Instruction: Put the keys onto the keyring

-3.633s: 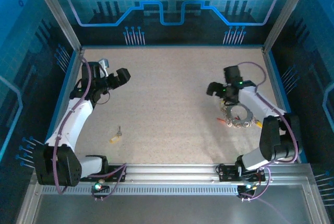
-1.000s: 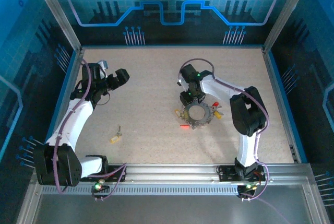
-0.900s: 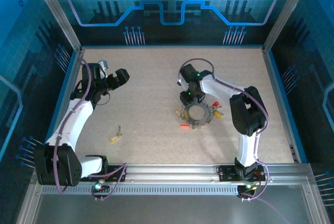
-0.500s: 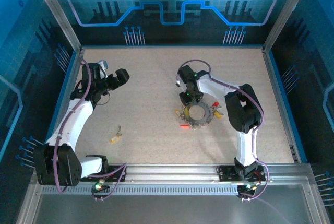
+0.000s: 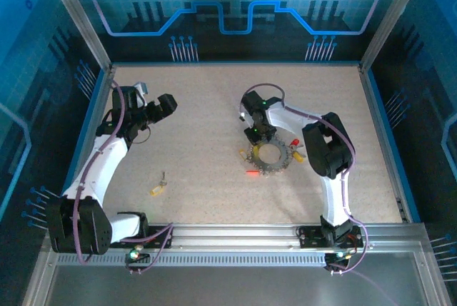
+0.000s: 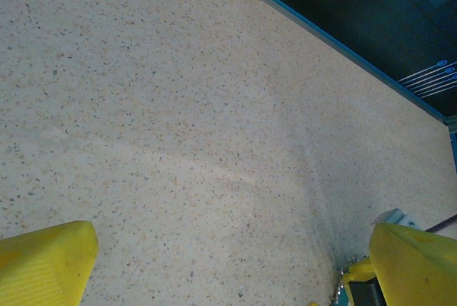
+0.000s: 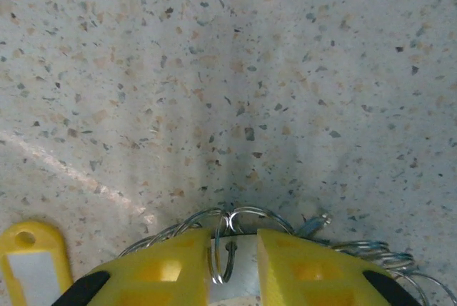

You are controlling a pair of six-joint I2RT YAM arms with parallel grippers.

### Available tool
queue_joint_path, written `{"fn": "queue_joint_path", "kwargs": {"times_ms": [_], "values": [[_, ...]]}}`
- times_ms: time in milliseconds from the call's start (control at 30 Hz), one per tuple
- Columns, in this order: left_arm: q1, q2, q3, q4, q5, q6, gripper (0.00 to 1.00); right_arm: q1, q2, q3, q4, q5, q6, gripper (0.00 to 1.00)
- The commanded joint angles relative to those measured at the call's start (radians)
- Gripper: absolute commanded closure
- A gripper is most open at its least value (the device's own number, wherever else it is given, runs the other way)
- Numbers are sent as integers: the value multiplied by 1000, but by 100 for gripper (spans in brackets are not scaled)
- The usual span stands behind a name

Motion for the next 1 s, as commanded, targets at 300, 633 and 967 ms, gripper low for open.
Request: {"fn": "queue_joint_path", "kwargs": {"times_ms": [300, 633, 967], "values": [[8, 1, 0, 2, 13, -2, 1, 14, 1, 7, -8, 27, -12, 90], [6, -9, -34, 129, 181, 62, 1, 51, -184, -137, 111, -84, -94, 100], [-167, -151, -138, 334, 448, 412, 9, 158, -601, -406, 352, -301, -399, 100]]}}
